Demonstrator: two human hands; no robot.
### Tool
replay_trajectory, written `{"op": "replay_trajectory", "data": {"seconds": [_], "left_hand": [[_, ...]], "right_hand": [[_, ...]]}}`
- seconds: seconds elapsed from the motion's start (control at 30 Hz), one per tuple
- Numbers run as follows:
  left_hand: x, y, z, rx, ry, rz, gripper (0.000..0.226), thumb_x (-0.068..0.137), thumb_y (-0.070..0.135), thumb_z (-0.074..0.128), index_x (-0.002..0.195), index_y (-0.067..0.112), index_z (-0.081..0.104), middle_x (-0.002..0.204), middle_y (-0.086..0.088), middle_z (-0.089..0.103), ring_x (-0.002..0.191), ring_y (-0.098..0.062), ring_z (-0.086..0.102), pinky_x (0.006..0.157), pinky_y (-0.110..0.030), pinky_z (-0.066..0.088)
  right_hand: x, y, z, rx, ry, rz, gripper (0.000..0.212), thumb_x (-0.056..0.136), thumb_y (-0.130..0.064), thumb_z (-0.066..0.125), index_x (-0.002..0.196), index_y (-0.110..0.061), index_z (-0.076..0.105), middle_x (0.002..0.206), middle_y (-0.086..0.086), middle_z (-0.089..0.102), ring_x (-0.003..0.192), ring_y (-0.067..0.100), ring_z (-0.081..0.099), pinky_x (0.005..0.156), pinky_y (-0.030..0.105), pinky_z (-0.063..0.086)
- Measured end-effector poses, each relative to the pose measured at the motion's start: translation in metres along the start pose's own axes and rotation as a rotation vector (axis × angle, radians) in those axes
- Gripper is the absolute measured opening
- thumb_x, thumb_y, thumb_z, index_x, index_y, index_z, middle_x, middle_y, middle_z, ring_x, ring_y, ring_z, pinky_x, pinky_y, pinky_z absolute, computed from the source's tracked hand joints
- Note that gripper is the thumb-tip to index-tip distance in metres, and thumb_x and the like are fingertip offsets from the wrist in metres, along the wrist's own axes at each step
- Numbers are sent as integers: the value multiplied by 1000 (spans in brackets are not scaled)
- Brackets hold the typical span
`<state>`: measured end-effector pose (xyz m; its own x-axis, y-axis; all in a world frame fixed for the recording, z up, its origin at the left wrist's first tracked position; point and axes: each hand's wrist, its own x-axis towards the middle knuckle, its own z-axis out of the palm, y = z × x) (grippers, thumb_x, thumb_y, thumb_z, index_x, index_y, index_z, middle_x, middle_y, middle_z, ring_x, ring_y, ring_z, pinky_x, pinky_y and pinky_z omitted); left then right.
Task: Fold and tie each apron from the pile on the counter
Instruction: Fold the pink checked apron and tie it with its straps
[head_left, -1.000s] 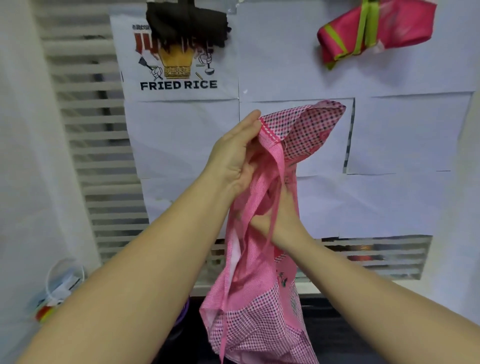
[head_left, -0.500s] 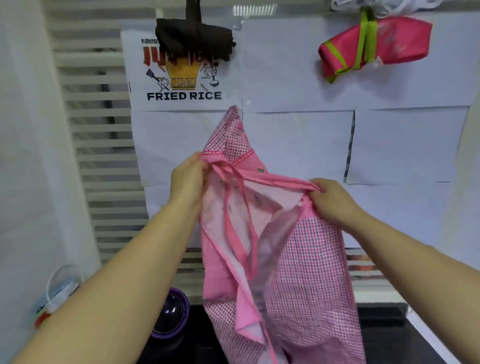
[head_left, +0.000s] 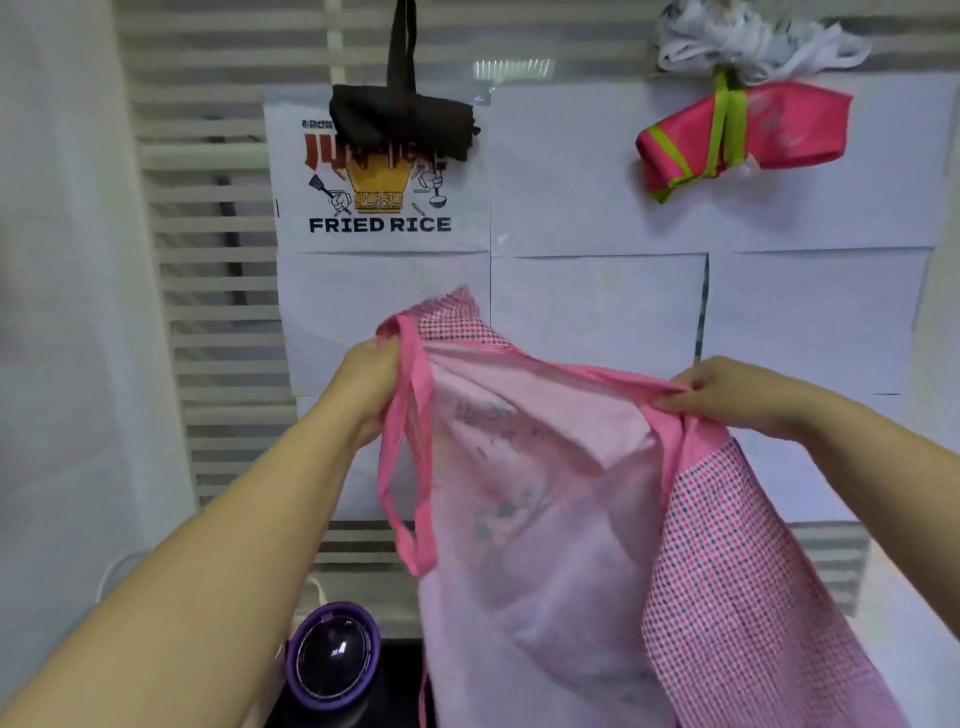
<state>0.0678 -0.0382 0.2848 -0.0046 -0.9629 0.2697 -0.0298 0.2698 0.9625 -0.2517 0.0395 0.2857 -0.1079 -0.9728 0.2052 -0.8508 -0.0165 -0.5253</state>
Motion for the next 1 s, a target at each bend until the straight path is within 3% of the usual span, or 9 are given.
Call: {"op": "replay_trajectory", "data": {"seconds": [0.13, 0.23, 0.3, 0.43, 0.57, 0.7, 0.8, 0.93, 1.0], "left_hand": [[-6, 15, 25, -14, -103, -2, 41, 97, 44, 49, 78, 9, 59, 62, -5, 58, 56, -18, 55, 54, -23, 42], [-15, 31, 53, -66, -197, 35, 39, 100, 37, 45, 73, 11, 56, 45, 4, 54, 42, -11, 51, 42, -14, 38], [-17, 39, 66, -87, -233, 68, 33, 99, 29, 45, 76, 11, 60, 52, 2, 62, 52, -15, 57, 49, -17, 44], [-14, 41, 70, -60, -244, 124, 29, 97, 28, 47, 95, 5, 66, 90, -12, 73, 84, -27, 69, 77, -35, 56], [-4, 17, 38, 71, -214, 159, 19, 94, 23, 56, 88, 12, 70, 86, -9, 73, 83, -26, 69, 80, -38, 54], [0, 3, -5, 359, -314, 239, 14, 85, 25, 70, 90, 12, 72, 84, 5, 72, 78, -8, 65, 71, -13, 51], [1, -6, -20, 618, -436, 220, 22, 79, 28, 76, 79, 8, 68, 71, 7, 67, 66, -5, 59, 65, -16, 46], [5, -29, -24, 1175, -569, 154, 19, 77, 26, 76, 70, 15, 62, 67, 3, 56, 67, -16, 51, 63, -26, 41], [8, -41, -22, 1242, -480, 154, 15, 79, 10, 67, 69, 19, 59, 74, -1, 60, 73, -19, 54, 60, -26, 40]], "right_hand": [[-9, -19, 24, -88, 243, -119, 9, 84, -20, 68, 92, -17, 68, 91, 2, 67, 89, 18, 61, 70, 26, 44], [-22, -50, 53, 223, 66, -175, 67, 75, -33, 79, 133, -26, 45, 116, -6, 58, 105, 10, 58, 88, 24, 46], [-21, -58, 73, 259, 71, -206, 64, 74, -32, 79, 128, -26, 45, 111, -9, 60, 96, 7, 60, 75, 16, 46], [-8, -41, 81, 56, 244, -235, 8, 79, -9, 64, 76, -12, 57, 69, -2, 57, 65, 14, 53, 52, 13, 35], [-1, -9, 57, -114, 202, -103, 35, 83, -4, 55, 53, -13, 39, 55, 2, 43, 53, 15, 40, 47, 20, 30], [8, 24, 36, -301, 246, 73, 38, 92, -22, 50, 55, -13, 45, 59, 4, 48, 66, 28, 52, 57, 32, 38], [12, 23, 31, -315, 185, 149, 39, 97, -23, 42, 62, -9, 53, 58, 5, 52, 67, 28, 56, 65, 31, 43], [7, 9, 34, 292, 70, 282, 22, 98, -10, 36, 85, -4, 53, 57, 16, 58, 40, 18, 59, 36, 19, 35], [4, 5, 35, 731, 6, 354, 24, 99, -5, 32, 90, -6, 54, 70, 18, 65, 53, 24, 68, 38, 25, 50]]}}
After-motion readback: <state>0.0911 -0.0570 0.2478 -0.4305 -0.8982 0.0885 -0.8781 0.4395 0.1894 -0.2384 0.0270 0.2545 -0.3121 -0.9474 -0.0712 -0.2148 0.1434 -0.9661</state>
